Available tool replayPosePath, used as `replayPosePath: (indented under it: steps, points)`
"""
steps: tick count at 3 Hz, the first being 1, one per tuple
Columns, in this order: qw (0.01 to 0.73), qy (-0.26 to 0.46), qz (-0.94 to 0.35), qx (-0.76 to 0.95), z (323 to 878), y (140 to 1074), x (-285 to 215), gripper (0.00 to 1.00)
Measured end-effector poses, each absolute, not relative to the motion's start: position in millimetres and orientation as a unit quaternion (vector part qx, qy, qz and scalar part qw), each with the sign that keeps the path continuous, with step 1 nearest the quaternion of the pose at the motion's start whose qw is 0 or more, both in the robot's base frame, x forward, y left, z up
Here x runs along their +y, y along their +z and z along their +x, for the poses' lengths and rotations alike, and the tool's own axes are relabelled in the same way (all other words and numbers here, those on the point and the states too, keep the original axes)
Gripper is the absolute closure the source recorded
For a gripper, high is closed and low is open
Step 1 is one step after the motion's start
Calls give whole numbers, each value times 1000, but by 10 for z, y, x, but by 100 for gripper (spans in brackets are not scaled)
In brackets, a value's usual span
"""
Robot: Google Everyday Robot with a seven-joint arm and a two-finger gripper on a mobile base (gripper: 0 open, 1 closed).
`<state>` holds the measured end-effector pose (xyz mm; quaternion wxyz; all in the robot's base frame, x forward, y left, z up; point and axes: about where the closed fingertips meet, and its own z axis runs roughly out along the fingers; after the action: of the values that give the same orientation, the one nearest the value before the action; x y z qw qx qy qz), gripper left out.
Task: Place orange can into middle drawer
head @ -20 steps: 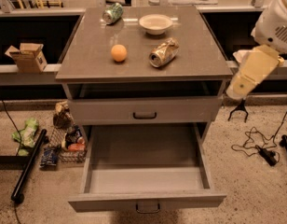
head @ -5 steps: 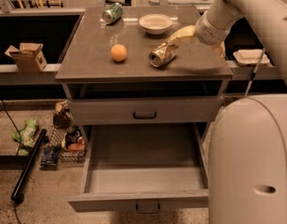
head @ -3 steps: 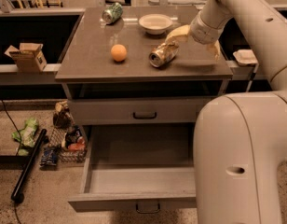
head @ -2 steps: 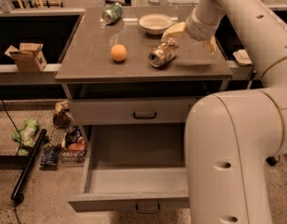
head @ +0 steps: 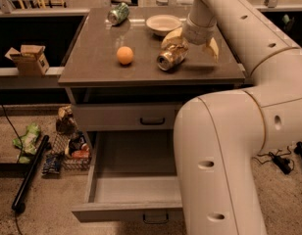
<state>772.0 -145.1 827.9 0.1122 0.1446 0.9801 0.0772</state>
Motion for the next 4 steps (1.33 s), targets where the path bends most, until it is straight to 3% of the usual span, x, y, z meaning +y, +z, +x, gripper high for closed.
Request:
replayPosePath:
  steps: [1,4]
  points:
    - [92,70,152,982,7713,8126,-1374,16]
    - [110,100,161,976,7642,8472,-1567,85]
